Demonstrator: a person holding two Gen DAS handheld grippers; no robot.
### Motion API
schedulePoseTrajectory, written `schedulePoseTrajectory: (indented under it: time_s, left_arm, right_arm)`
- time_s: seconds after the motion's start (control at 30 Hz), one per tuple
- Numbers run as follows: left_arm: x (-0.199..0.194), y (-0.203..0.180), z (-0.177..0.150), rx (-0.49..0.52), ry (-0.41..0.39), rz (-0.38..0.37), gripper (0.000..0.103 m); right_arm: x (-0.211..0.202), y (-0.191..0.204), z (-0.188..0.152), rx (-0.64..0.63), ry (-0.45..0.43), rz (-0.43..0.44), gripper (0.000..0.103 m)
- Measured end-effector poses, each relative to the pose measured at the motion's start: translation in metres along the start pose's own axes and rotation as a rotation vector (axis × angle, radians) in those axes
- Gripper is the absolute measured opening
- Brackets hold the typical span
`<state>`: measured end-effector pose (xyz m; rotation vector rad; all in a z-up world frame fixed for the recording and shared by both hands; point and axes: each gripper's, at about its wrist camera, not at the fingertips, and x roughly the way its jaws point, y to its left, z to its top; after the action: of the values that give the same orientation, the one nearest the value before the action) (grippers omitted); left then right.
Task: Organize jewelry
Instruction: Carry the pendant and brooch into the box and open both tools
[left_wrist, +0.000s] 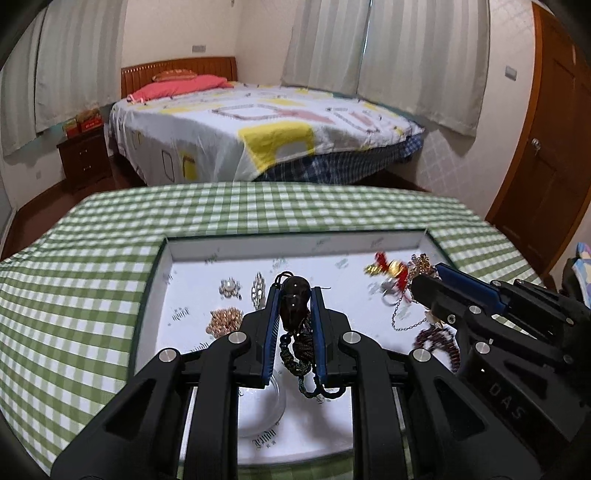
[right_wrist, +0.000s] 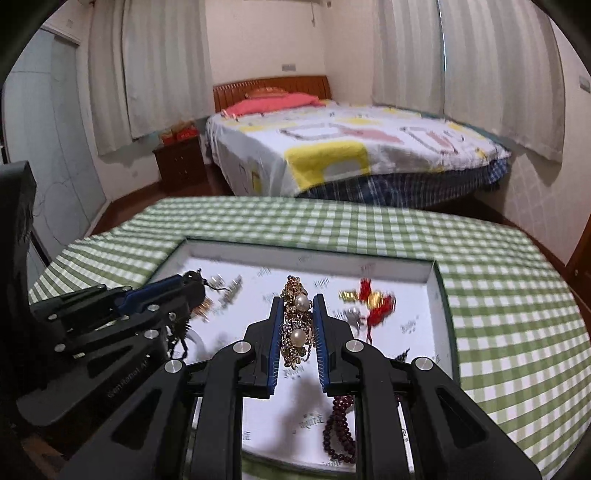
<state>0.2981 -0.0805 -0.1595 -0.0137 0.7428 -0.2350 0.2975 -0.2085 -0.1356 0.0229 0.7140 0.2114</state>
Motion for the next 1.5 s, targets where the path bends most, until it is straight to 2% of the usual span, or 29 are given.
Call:
schedulePoseTrajectory:
  time_s: [0.17,0.37,1.27,1.4,1.43,1.5]
  left_arm:
    - [0.026,0.001,-0.008,0.013,0.053,0.002,0.017]
    - [0.042,-0.002,-0.012,0.023,0.078,0.007,0.017]
    - [0.06,0.002,-0.015,-0.002,0.128,0.014,0.018]
    - [0.06,0.003,-0.015,-0.004,0.127,0.014,0.022]
    - [0.06,0.003,-0.015,-0.005,0.126,0.017,0.029]
    - [0.058,0.005,-0.015,-0.01,0.119,0.021,0.033]
  right_arm:
    - [0.022,-0.008,-0.006,0.007,0.055,-0.017,0.017]
    - [0.038,-0.013,-0.011,0.006,0.087,-0.028,0.017]
    - [0.052,-0.013,-0.02,0.023,0.123,-0.031,0.018]
    - [0.053,-0.013,-0.021,0.029,0.128,-0.022,0.02]
    - [0.053,-0.014,-0.021,0.029,0.129,-0.022,0.02]
    - [0.053,-0.013,-0.021,0.031,0.129,-0.021,0.021]
